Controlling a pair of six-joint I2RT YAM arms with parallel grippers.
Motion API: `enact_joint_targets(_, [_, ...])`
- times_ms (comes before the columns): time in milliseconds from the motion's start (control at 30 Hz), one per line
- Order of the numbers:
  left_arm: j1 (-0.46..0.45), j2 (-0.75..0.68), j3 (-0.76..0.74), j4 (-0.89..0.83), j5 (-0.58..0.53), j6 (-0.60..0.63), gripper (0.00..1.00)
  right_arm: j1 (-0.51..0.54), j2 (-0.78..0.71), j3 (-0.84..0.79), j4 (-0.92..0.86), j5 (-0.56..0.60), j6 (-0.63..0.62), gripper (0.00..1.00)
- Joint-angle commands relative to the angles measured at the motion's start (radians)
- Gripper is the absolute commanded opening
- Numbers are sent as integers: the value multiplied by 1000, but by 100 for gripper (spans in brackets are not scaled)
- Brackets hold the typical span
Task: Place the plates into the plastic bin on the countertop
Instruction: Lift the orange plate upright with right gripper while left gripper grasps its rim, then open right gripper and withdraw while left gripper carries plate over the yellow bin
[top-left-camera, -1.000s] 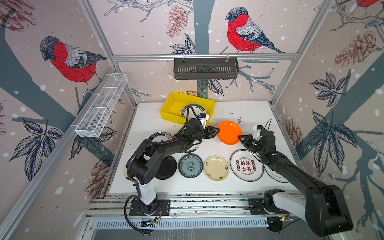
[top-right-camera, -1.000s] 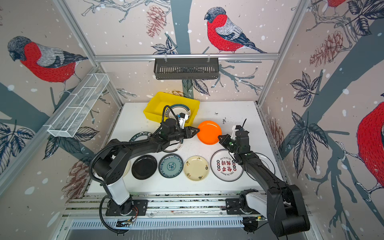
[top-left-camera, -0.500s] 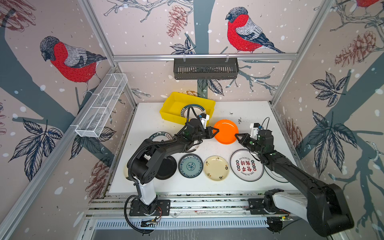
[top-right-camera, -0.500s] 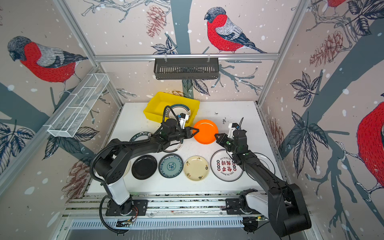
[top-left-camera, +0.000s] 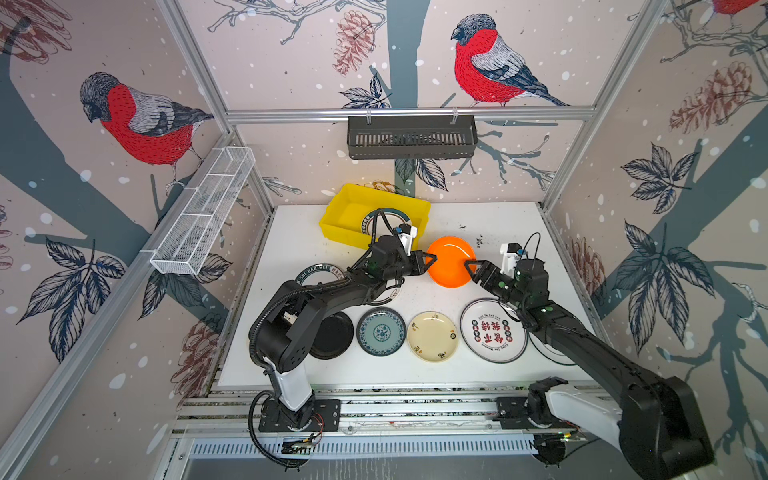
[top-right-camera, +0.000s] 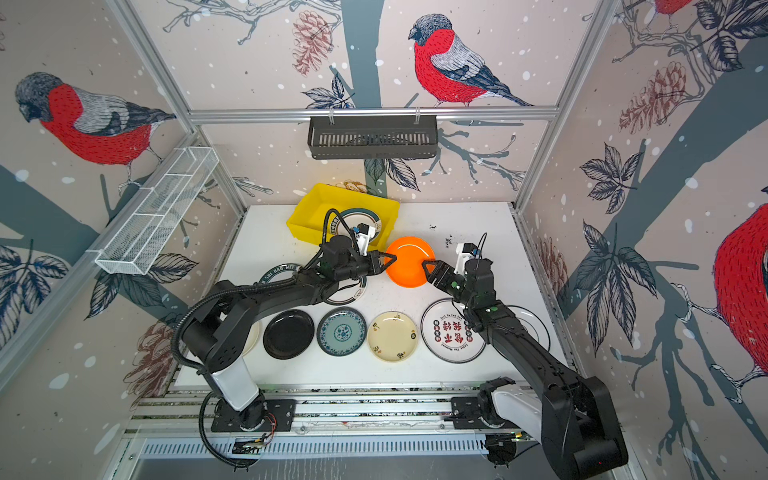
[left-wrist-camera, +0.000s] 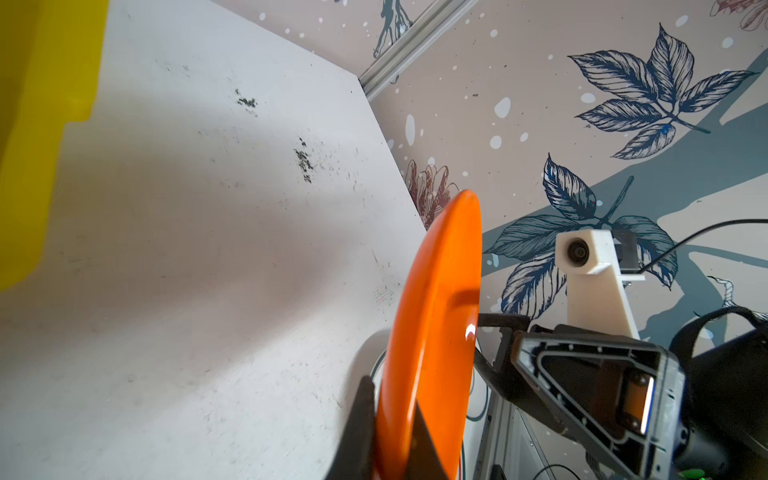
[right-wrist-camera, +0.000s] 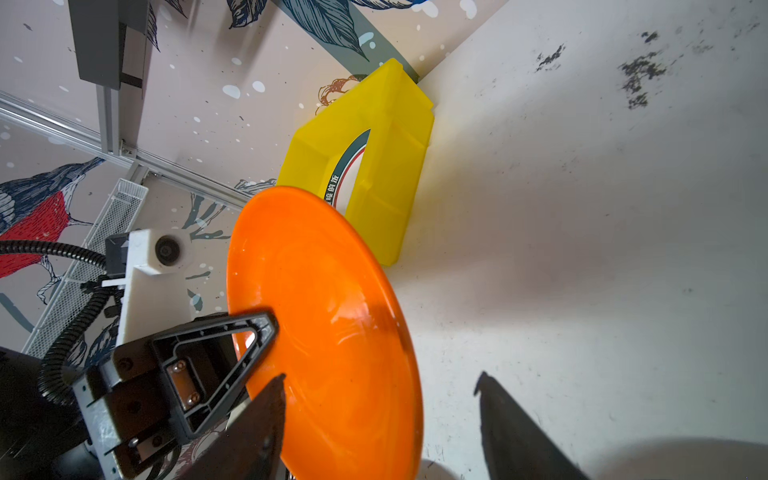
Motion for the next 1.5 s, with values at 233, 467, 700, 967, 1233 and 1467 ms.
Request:
enact_joint_targets(233, [14, -33, 33, -35, -30, 41, 0, 31, -50, -8, 56, 20, -49, 89])
enact_joint_targets(467, [17, -68, 59, -75, -69, 58, 0, 47, -78, 2, 48, 32, -96, 100])
enact_joint_targets(700, [28, -71, 135, -191, -123, 99, 0, 57, -109, 3, 150, -5, -131, 100])
enact_joint_targets(967, [127, -56, 210, -261, -151, 88, 0, 59, -90, 50, 146, 62, -203, 100])
enact_joint_targets(1233, [247, -15, 289, -315, -253, 127, 0, 59, -44, 89, 143, 46, -236, 100])
enact_joint_targets(1467, [267, 90, 449, -499, -612, 288, 0, 59, -43, 102, 79, 67, -273, 100])
